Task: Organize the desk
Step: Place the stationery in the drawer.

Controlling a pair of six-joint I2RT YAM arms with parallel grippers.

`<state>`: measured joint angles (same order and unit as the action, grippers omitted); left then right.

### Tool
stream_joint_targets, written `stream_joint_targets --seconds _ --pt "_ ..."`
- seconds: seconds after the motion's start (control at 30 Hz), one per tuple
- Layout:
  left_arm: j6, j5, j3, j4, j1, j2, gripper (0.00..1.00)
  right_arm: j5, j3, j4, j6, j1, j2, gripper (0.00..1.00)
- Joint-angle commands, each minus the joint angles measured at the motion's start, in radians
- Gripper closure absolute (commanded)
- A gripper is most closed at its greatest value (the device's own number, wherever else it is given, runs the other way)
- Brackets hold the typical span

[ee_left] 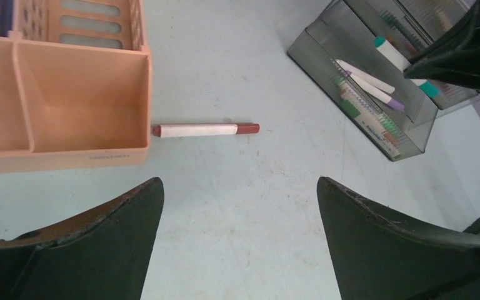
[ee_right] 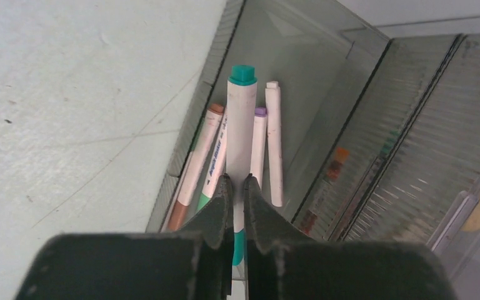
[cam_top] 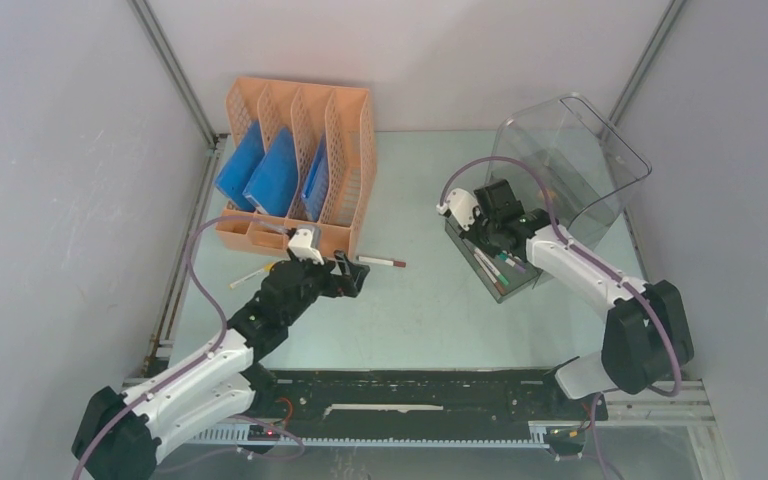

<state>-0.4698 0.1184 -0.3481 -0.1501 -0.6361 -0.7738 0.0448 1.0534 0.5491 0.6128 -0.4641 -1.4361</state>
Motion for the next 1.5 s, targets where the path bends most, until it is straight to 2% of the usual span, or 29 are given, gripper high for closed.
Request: stream_joint_targets --seconds 0.0,0.3,0.47,0.6,0.9,1.13,1.47 --pt "0.027 -0.078 -0.076 -0.047 0.008 -0.042 0.00 0.048 -0.001 -0.016 -0.028 0.023 -0.035 0.92" --pt "0.141 -0.206 -0.178 -0.005 0.006 -0.159 0.00 0.045 -0.002 0.000 -0.031 0.029 -0.071 0.64" --pt "0.212 -0.241 -0.254 0.059 -0.001 -0.250 0.00 0.031 -0.002 0.003 -0.034 0.030 -0.052 0.52" --pt "0.292 -0.232 -0.325 0.130 -0.026 -0.338 0.00 -0.019 -0.003 0.018 -0.027 0.029 -0.021 0.48" --pt "0.522 -0.143 -0.579 0.405 -0.079 -0.623 0.03 -0.168 -0.002 0.055 -0.001 0.031 0.065 0.44" --pt "0.668 -0.142 -0.785 0.588 -0.079 -0.837 0.18 -0.210 -0.003 0.067 0.010 0.049 0.099 0.44" --pt "0.792 -0.121 -0.957 0.695 -0.078 -1.053 0.21 -0.232 -0.002 0.076 0.019 0.070 0.116 0.44"
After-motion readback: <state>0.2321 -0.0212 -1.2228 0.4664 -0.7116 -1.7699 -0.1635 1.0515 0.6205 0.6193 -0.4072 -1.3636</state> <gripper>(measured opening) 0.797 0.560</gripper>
